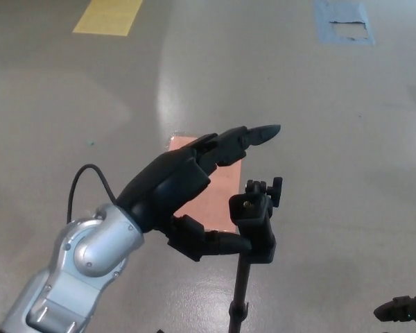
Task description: The robot uses its left hand to grab the top of a phone stand kept on the floor and rotates it anti-clockwise
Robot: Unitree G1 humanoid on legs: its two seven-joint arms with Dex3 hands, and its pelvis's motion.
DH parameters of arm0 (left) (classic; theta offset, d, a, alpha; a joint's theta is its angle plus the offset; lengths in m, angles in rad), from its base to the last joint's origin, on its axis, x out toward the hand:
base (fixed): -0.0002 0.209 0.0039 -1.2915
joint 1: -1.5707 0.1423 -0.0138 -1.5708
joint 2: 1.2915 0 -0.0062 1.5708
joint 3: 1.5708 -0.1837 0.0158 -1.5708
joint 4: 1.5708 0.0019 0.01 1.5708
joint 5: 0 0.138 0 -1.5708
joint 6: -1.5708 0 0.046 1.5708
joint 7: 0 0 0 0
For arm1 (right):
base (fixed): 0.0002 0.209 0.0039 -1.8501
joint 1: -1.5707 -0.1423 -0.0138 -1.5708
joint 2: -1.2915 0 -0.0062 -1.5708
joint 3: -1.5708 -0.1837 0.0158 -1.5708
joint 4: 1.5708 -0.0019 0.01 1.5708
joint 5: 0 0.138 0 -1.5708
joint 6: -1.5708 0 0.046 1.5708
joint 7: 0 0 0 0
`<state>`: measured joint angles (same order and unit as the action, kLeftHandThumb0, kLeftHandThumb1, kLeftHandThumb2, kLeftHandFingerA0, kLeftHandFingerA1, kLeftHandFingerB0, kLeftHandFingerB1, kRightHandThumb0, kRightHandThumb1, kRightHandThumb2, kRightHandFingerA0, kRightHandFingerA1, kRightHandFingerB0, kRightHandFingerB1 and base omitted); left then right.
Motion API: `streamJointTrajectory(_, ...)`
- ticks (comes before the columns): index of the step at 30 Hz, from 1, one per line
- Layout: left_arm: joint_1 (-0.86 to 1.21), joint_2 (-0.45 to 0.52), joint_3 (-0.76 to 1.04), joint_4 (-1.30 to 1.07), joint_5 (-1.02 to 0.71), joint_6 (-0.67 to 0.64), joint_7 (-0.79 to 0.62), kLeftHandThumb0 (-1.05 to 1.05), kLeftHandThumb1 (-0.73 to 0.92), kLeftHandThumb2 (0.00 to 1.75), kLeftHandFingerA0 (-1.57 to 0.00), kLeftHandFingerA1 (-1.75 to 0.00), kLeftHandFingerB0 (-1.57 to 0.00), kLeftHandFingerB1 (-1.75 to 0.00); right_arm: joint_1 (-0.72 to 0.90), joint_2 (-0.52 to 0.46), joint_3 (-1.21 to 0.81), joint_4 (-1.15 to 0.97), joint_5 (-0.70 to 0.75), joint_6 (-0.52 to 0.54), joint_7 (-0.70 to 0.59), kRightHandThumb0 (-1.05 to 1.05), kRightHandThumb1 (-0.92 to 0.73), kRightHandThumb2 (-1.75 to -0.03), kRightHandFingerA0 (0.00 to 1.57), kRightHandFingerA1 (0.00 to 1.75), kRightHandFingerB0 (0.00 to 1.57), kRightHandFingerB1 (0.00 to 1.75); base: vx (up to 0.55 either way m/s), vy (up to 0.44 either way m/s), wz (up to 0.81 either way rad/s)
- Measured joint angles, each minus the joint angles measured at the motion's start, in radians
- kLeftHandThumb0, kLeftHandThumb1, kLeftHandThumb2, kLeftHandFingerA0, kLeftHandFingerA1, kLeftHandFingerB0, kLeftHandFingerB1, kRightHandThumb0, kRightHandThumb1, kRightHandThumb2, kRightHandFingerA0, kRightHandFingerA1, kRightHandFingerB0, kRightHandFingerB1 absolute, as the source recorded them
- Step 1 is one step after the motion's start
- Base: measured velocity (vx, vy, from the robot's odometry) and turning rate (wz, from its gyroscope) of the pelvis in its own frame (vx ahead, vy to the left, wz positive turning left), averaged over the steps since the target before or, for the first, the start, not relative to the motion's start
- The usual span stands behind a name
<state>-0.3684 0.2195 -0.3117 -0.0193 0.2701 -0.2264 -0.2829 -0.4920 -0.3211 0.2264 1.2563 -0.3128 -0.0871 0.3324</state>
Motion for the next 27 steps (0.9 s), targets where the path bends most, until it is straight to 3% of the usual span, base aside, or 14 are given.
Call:
streamJointTrajectory(4, 0.0, -0.007, -0.004, 0.005, 0.003, 0.0, 0.001, -0.61, 0.38, 0.78, -0.02, -0.4, -0.01, -0.22, 0.0, 0.0, 0.001, 0.0, 0.0, -0.004, 0.0, -0.46, -0.74, -0.79, 0.32, 0.46, 0.17, 0.37, 0.0, 0.0, 0.0)
streamJointTrajectory(5, 0.0, -0.009, -0.005, 0.007, 0.003, 0.0, 0.001, -0.65, 0.47, 0.54, -0.11, -0.3, -0.02, -0.24, 0.0, 0.0, 0.001, 0.0, 0.0, -0.005, 0.0, -0.46, -0.73, -0.79, 0.33, 0.47, 0.17, 0.37, 0.0, 0.0, 0.0)
streamJointTrajectory(7, 0.0, -0.012, -0.007, 0.009, 0.005, 0.0, 0.002, -0.65, 0.47, 0.54, -0.11, -0.3, -0.02, -0.24, 0.0, 0.0, 0.002, 0.0, -0.001, -0.008, 0.0, -0.46, -0.73, -0.79, 0.33, 0.47, 0.17, 0.37, 0.0, 0.0, 0.0)
streamJointTrajectory(8, 0.0, -0.013, -0.008, 0.009, 0.005, 0.0, 0.002, -0.61, 0.38, 0.79, -0.07, -0.42, 0.0, -0.23, 0.0, 0.0, 0.002, 0.0, -0.001, -0.008, 0.0, -0.45, -0.73, -0.79, 0.31, 0.46, 0.17, 0.37, 0.0, 0.0, 0.0)
streamJointTrajectory(10, 0.0, -0.014, -0.009, 0.009, 0.006, 0.0, 0.002, -0.61, 0.38, 0.79, -0.07, -0.42, 0.0, -0.23, 0.0, 0.0, 0.002, 0.0, -0.001, -0.008, 0.0, -0.45, -0.73, -0.79, 0.31, 0.46, 0.17, 0.37, 0.0, 0.0, 0.0)
streamJointTrajectory(11, 0.0, -0.014, -0.012, 0.009, 0.01, 0.0, 0.002, -0.64, 0.47, 0.55, -0.12, -0.3, -0.02, -0.24, 0.0, 0.0, 0.001, 0.0, 0.0, -0.008, 0.0, -0.45, -0.74, -0.79, 0.29, 0.45, 0.17, 0.37, 0.0, 0.0, 0.0)
streamJointTrajectory(12, 0.0, -0.015, -0.014, 0.009, 0.013, 0.0, 0.002, -0.64, 0.47, 0.55, -0.12, -0.3, -0.02, -0.24, 0.0, 0.0, 0.001, 0.0, 0.0, -0.008, 0.0, -0.45, -0.74, -0.79, 0.29, 0.45, 0.17, 0.37, 0.0, 0.0, 0.0)
streamJointTrajectory(13, 0.0, -0.015, -0.014, 0.009, 0.014, 0.0, 0.002, -0.61, 0.39, 0.79, -0.08, -0.43, 0.0, -0.25, 0.0, 0.0, 0.001, 0.0, 0.0, -0.008, 0.0, -0.46, -0.73, -0.79, 0.3, 0.46, 0.17, 0.37, 0.0, 0.0, 0.0)
streamJointTrajectory(18, 0.0, -0.018, -0.015, 0.009, 0.02, 0.002, 0.001, -0.63, 0.46, 0.56, -0.11, -0.31, -0.04, -0.23, -0.001, 0.0, 0.001, 0.0, 0.0, -0.01, 0.0, -0.46, -0.73, -0.79, 0.31, 0.47, 0.17, 0.37, 0.0, 0.0, 0.0)
streamJointTrajectory(20, 0.0, -0.02, -0.015, 0.009, 0.02, 0.002, 0.001, -0.63, 0.46, 0.56, -0.11, -0.31, -0.04, -0.23, -0.002, 0.0, 0.0, 0.0, 0.0, -0.011, 0.0, -0.46, -0.73, -0.79, 0.31, 0.47, 0.17, 0.37, 0.0, 0.0, 0.0)
streamJointTrajectory(21, 0.0, -0.02, -0.015, 0.009, 0.021, 0.002, 0.001, -0.66, 0.41, 0.61, -0.12, -0.36, -0.07, -0.22, -0.002, 0.0, -0.001, 0.0, 0.0, -0.011, 0.0, -0.39, -0.84, -0.65, 0.37, 0.41, 0.2, 0.3, 0.0, 0.0, 0.0)
streamJointTrajectory(23, 0.0, -0.02, -0.015, 0.009, 0.022, 0.002, 0.001, -0.66, 0.41, 0.61, -0.12, -0.36, -0.07, -0.22, -0.003, 0.0, -0.002, 0.0, 0.001, -0.012, 0.0, -0.39, -0.84, -0.65, 0.37, 0.41, 0.2, 0.3, 0.0, 0.0, 0.0)
streamJointTrajectory(24, 0.0, -0.02, -0.015, 0.009, 0.022, 0.002, 0.001, -0.64, 0.48, 0.56, -0.14, -0.32, -0.05, -0.25, -0.004, 0.0, -0.002, 0.0, 0.001, -0.012, 0.0, -0.46, -0.73, -0.79, 0.32, 0.47, 0.17, 0.37, 0.0, 0.0, 0.0)
streamJointTrajectory(27, 0.0, -0.02, -0.015, 0.009, 0.022, 0.002, 0.001, -0.61, 0.47, 0.55, -0.13, -0.32, -0.06, -0.23, -0.006, 0.0, -0.003, -0.001, 0.001, -0.012, 0.0, -0.46, -0.74, -0.79, 0.3, 0.46, 0.17, 0.37, 0.0, 0.0, 0.0)
